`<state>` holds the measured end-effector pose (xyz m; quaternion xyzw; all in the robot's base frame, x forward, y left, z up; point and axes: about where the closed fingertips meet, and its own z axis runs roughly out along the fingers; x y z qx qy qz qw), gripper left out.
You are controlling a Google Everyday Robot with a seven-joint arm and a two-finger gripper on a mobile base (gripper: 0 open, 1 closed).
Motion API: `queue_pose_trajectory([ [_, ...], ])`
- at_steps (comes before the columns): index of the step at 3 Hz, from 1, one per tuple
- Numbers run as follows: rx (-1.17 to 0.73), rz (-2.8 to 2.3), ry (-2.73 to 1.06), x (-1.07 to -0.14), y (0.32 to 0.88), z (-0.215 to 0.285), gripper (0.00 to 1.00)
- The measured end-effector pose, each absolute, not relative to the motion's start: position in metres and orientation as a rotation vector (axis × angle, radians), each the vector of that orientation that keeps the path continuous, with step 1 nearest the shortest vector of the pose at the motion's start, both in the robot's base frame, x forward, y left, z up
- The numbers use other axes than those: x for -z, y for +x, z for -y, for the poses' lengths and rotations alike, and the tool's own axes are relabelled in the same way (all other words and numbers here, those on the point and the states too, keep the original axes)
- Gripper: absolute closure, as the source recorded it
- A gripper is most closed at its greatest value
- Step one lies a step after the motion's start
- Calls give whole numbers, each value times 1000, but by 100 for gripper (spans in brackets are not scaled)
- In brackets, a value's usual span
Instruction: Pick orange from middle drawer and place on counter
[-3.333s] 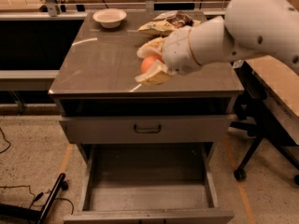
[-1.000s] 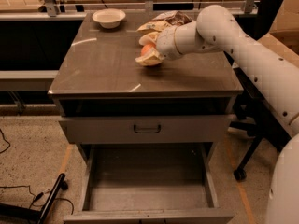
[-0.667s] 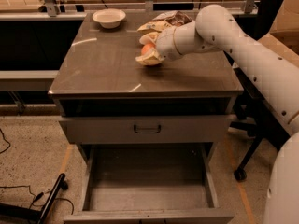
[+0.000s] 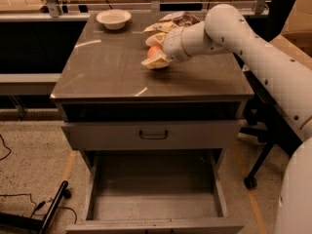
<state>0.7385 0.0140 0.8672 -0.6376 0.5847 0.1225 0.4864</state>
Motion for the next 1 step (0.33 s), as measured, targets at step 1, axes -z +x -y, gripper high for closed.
queue_pose_trajectory([
  [1,-299,-1422,-1552,-868,738,-14,13],
])
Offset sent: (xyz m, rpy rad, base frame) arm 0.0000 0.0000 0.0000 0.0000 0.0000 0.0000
